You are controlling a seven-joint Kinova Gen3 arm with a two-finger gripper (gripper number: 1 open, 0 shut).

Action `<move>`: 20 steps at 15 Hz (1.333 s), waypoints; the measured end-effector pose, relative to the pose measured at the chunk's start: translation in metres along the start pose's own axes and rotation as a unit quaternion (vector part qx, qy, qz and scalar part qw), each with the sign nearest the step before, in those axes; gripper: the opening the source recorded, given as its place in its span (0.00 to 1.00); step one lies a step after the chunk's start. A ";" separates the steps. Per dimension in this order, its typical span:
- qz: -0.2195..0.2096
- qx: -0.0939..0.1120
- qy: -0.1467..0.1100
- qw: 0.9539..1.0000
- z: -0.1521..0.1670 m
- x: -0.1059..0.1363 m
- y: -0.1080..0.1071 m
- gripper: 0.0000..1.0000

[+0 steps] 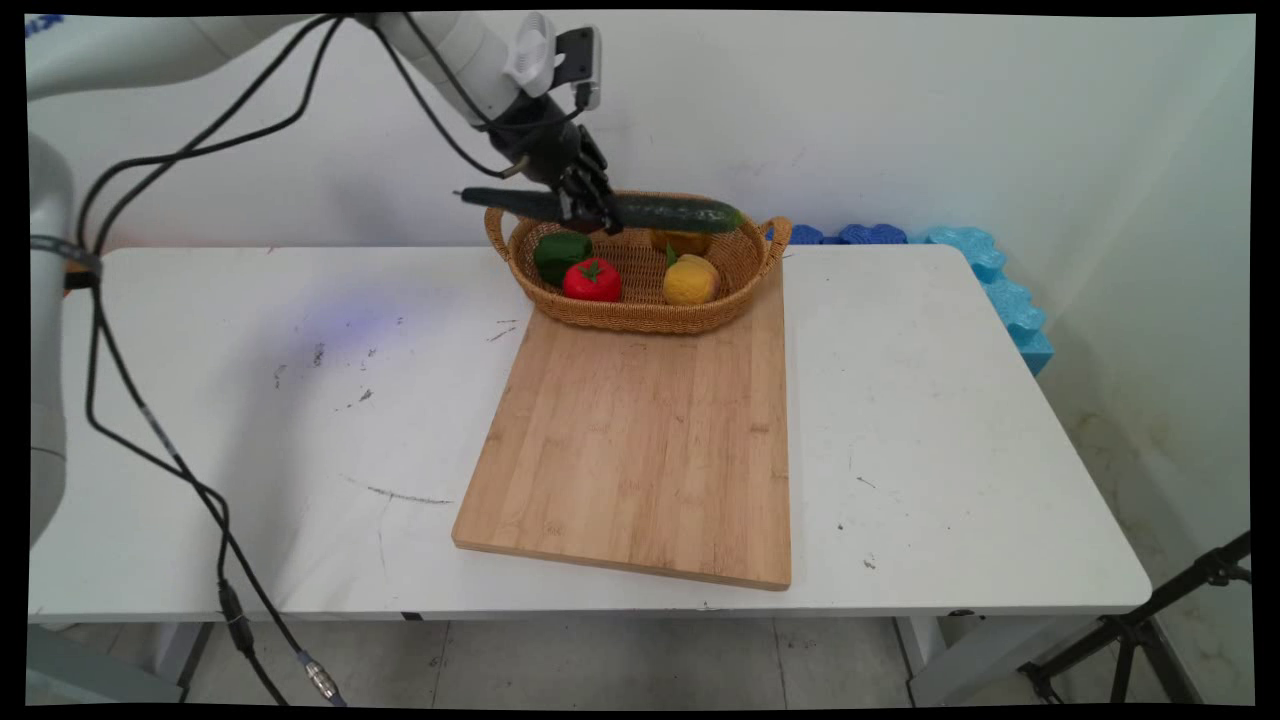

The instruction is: Place the picked object on the cutting board

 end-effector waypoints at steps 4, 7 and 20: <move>-0.033 -0.021 -0.004 0.999 -0.012 -0.016 0.032 0.00; -0.055 -0.037 -0.012 0.998 -0.013 -0.032 0.058 0.00; -0.092 -0.048 -0.013 0.994 0.032 -0.061 0.122 0.00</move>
